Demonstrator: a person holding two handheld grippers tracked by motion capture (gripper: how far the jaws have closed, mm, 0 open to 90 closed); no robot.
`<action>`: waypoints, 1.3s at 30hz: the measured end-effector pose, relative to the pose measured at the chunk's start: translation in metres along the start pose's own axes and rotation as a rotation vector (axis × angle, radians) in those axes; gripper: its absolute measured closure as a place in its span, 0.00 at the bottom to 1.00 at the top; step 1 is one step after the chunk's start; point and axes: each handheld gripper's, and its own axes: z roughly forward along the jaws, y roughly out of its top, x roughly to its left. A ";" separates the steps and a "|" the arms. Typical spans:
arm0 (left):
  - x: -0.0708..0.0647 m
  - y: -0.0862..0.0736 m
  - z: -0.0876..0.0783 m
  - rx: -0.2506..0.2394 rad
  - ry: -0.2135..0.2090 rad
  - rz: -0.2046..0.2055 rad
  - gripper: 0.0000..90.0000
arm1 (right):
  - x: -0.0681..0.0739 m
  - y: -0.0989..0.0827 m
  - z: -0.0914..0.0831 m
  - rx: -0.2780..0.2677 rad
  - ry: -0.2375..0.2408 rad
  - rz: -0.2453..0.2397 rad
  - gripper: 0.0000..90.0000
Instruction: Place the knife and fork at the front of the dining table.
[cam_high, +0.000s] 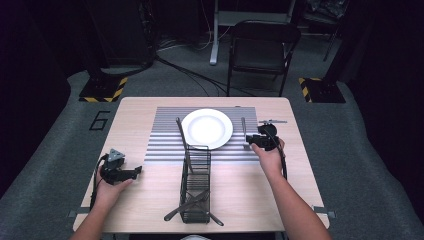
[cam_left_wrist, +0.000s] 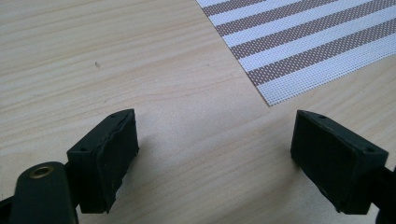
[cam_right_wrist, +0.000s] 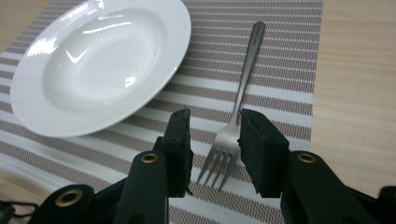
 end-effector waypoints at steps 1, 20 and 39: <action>0.000 0.000 0.000 0.000 0.000 -0.001 0.17 | 0.000 -0.001 -0.001 -0.001 -0.002 -0.011 0.70; 0.000 0.000 -0.001 0.001 0.007 -0.006 0.20 | 0.010 -0.053 -0.038 -0.026 -0.035 -0.101 0.57; 0.001 -0.002 -0.004 -0.027 0.013 -0.023 0.37 | 0.004 -0.081 -0.033 -0.040 -0.045 -0.158 0.55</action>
